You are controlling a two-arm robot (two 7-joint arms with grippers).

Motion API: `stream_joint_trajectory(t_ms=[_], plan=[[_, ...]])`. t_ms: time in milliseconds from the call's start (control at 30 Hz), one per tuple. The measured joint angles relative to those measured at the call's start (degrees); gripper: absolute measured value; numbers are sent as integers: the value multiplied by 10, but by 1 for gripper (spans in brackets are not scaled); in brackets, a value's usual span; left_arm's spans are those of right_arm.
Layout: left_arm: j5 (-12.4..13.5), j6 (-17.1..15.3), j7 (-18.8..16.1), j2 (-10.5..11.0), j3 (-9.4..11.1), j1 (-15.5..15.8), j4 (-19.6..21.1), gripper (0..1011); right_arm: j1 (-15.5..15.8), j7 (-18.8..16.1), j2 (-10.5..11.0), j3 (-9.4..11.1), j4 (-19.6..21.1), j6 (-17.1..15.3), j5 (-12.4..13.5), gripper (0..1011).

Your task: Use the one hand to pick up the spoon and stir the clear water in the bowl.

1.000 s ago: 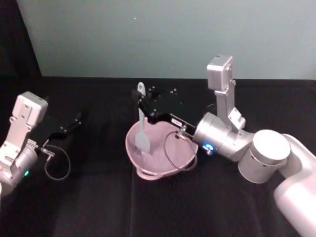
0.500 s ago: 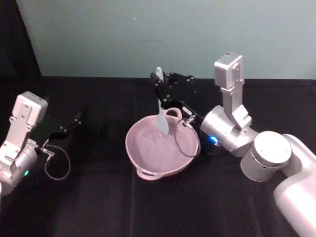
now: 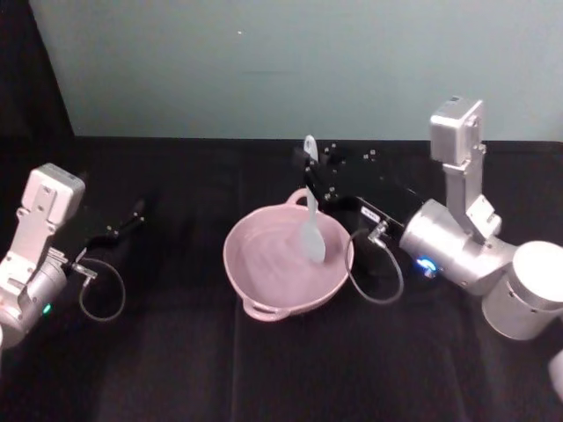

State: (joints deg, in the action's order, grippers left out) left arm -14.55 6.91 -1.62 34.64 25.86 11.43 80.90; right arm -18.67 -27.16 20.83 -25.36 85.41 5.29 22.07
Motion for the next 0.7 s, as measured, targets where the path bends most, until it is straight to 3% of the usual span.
stream_joint_trajectory(t_ms=[167, 300, 467, 700], plan=[[0, 0, 0, 0, 0, 0, 0, 1011, 15, -36, 22, 0, 41, -38, 36, 134], [0, 0, 0, 0, 0, 0, 0, 1011, 15, -49, 25, -9, 47, -52, 54, 134], [0, 0, 0, 0, 0, 0, 0, 1011, 6, -54, 18, -24, 37, -56, 65, 134], [0, 0, 0, 0, 0, 0, 0, 1011, -18, -46, -14, -43, -7, -35, 64, 134]])
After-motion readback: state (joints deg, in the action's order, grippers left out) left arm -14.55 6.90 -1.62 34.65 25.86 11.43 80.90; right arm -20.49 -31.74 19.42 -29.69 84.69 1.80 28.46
